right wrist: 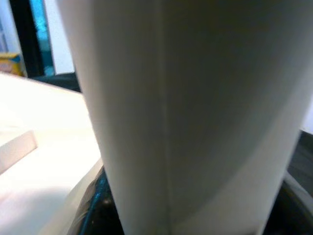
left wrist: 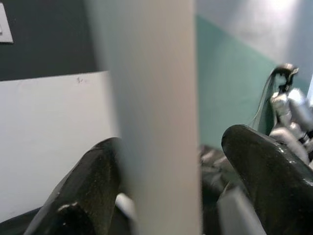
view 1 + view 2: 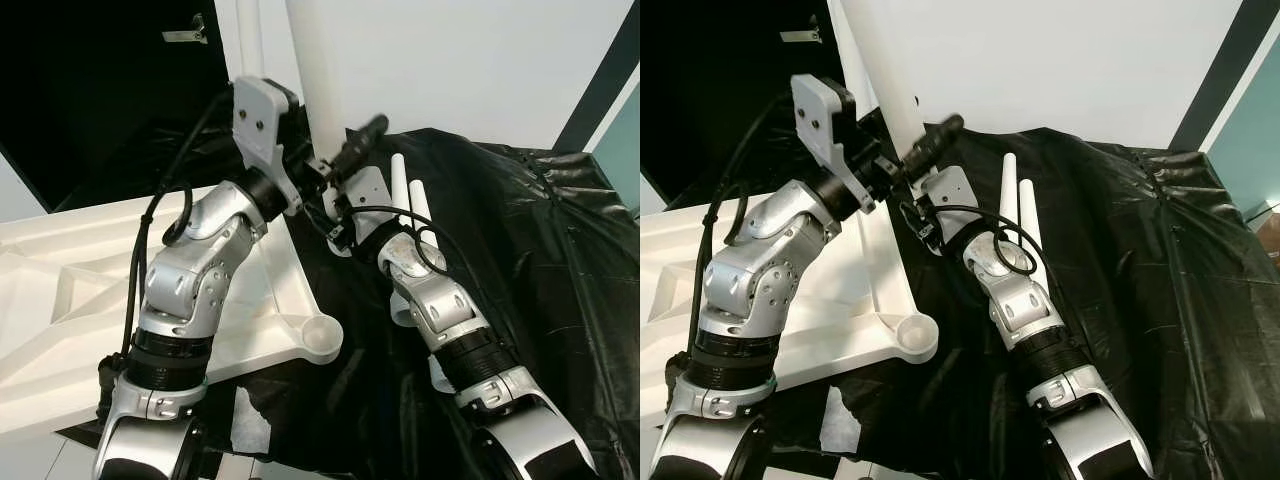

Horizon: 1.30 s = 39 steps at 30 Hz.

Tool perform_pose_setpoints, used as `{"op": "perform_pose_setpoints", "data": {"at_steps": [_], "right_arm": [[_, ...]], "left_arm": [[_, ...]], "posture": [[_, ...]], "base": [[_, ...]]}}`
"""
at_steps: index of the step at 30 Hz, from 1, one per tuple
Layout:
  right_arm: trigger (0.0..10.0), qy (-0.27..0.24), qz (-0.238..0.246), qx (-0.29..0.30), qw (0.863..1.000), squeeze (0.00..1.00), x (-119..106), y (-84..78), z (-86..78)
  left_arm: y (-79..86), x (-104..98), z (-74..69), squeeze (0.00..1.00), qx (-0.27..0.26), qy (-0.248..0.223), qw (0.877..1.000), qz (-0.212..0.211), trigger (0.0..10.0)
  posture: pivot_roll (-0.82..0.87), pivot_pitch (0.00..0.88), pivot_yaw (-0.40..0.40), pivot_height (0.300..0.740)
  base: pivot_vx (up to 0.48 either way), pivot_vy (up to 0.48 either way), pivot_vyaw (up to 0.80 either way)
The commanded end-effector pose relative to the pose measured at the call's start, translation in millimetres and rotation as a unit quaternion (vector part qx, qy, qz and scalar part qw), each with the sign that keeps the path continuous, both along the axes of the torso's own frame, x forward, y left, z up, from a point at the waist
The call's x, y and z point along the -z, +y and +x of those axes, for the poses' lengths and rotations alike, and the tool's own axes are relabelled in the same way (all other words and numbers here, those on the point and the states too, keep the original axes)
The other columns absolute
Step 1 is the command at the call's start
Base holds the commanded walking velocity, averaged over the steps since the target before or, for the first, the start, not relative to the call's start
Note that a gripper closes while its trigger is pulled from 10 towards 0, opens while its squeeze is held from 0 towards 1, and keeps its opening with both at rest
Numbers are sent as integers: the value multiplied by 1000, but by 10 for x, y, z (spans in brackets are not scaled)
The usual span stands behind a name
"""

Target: Building children table

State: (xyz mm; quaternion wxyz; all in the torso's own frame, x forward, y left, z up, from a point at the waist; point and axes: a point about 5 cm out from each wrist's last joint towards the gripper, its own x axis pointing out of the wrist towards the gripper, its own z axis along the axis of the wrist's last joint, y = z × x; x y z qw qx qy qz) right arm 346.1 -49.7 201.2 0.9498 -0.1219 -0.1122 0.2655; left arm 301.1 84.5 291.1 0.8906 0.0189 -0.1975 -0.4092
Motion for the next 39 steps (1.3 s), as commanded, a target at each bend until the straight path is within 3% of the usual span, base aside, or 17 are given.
{"op": "perform_pose_setpoints", "data": {"at_steps": [1,5,8,11,12,17,27,29,33,34,37,38,39], "right_arm": [[10000,7,18,13,1000,0,-4,-51,5],[10000,29,48,30,998,0,69,-109,-1],[10000,32,53,33,998,0,79,-121,-4],[10000,39,65,36,996,0,118,-151,-22],[10000,35,75,28,996,0,135,-159,-56],[10000,24,65,-1,998,0,160,-129,-142],[10000,13,61,-59,996,0,194,-58,-305],[10000,18,76,-85,993,0,189,-19,-363],[10000,20,80,-91,993,0,187,-11,-374],[10000,20,82,-101,991,0,182,3,-395],[10000,20,82,-101,991,0,182,3,-395],[10000,21,84,-113,990,0,179,15,-425],[10000,21,84,-113,990,0,179,15,-425]], "left_arm": [[-10,25,-49,0,27,-13,999,25,10000],[162,142,-51,0,-8,-20,998,56,10000],[196,168,-50,0,-15,-18,998,61,10000],[335,305,-43,0,-40,-1,996,79,10000],[426,432,-55,0,-54,17,994,89,10000],[474,596,-84,0,-60,45,993,88,10000],[421,923,-183,0,-53,101,990,84,10000],[312,1109,-334,0,-19,138,986,95,10000],[296,1136,-372,0,-9,145,985,95,10000],[287,1166,-450,0,11,158,983,97,10000],[287,1166,-450,0,11,158,983,97,10000],[305,1209,-560,0,37,177,978,104,10000],[305,1209,-560,0,37,177,978,104,10000]], "posture": [[76,0,-43,740],[77,0,-44,740],[77,0,-45,740],[78,0,-44,740],[80,0,-44,740],[87,0,-48,740],[92,0,-52,740],[90,0,-50,740],[90,0,-49,740],[90,0,-50,740],[90,0,-50,740],[89,0,-51,740],[89,0,-51,740]], "base": [[0,0,0],[0,0,0],[0,0,0],[0,0,0],[0,0,0],[0,0,0],[0,0,0],[0,0,0],[0,0,0],[0,0,0],[0,0,0],[0,0,0],[0,0,0]]}}
